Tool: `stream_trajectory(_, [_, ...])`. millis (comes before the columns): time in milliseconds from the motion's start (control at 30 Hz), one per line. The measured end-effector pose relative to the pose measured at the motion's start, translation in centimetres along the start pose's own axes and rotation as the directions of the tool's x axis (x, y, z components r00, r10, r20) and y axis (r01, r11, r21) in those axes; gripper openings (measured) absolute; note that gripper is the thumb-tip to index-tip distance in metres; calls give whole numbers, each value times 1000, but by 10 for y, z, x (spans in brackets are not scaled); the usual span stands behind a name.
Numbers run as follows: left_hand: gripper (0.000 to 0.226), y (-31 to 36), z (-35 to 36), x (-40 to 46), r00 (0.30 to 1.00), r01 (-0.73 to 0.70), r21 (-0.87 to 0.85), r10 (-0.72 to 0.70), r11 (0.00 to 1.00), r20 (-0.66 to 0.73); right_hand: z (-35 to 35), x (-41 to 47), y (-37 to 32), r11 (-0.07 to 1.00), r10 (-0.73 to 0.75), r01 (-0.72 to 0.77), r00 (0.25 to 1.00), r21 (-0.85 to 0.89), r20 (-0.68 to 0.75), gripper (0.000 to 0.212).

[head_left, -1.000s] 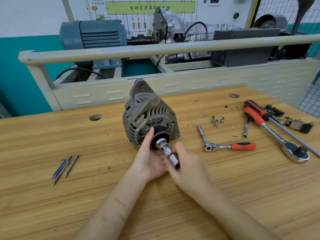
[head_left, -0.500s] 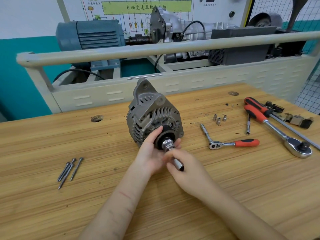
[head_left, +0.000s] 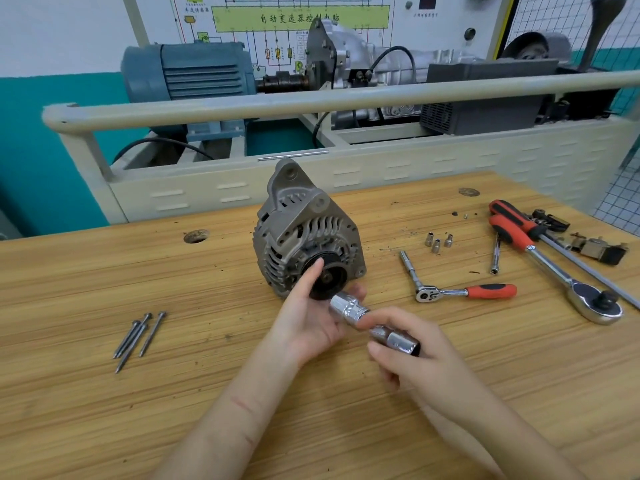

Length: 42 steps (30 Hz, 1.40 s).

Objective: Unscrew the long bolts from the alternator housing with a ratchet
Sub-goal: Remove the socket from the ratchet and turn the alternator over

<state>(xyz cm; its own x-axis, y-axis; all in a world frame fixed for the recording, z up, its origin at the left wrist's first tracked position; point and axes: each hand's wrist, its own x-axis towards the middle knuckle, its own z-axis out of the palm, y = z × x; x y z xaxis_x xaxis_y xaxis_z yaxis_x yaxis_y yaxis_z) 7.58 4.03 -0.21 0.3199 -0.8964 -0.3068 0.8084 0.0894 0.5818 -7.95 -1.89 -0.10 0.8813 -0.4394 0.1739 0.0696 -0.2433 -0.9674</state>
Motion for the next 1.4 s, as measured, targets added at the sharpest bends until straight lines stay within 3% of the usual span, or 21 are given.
stream_trajectory(67, [51,-7,1,-7,998,61,52,-61,997,12,-4,-1,-2,1000,-2,2,1000,-18,5,14])
stream_trajectory(200, [41,-24,2,-20,987,143,65,-138,988,-81,-13,10,-19,968,-77,67,996,-241,-35,7])
stream_trajectory(400, [27,-31,9,-28,985,94,-13,-95,995,-142,-7,28,-41,959,-257,221,943,-179,-213,16])
stream_trajectory(500, [22,-19,-2,-39,986,2,85,12,996,-167,-7,31,-38,970,-238,239,927,-32,-291,17])
stream_trajectory(567, [23,-7,-21,-48,947,-131,356,223,925,-232,-3,34,-34,972,-231,230,930,-37,-286,21])
stream_trajectory(600, [22,0,-34,-53,896,-177,597,379,783,-232,1,36,-32,974,-227,220,936,-55,-269,21])
stream_trajectory(633, [21,9,-50,-58,823,-177,831,542,528,-169,7,38,-29,976,-219,211,945,-61,-242,20])
stream_trajectory(667, [21,20,-66,-62,764,-114,971,643,212,-51,12,40,-26,977,-214,207,952,-51,-218,20])
stream_trajectory(700, [23,31,-81,-66,730,-6,999,683,-46,36,17,42,-24,978,-210,208,958,-31,-195,20])
stream_trajectory(767, [28,52,-110,-70,710,173,941,699,-291,85,28,45,-20,978,-206,210,966,12,-157,20])
stream_trajectory(833, [32,67,-128,-71,727,336,848,685,-409,42,35,47,-18,977,-202,208,972,37,-122,18])
stream_trajectory(933, [37,79,-142,-72,700,451,804,713,-387,-50,38,47,-14,978,-200,205,973,38,-111,17])
stream_trajectory(1100, [47,91,-150,-71,671,591,719,718,-367,-185,14,46,-11,986,-167,164,962,-29,-218,18])
stream_trajectory(1200, [53,97,-150,-73,683,558,779,691,-287,-235,-20,47,-12,985,-163,132,931,-115,-326,22])
stream_trajectory(1400, [54,95,-132,-76,698,496,825,690,-272,-192,-105,81,5,909,-249,-16,780,-417,-573,22])
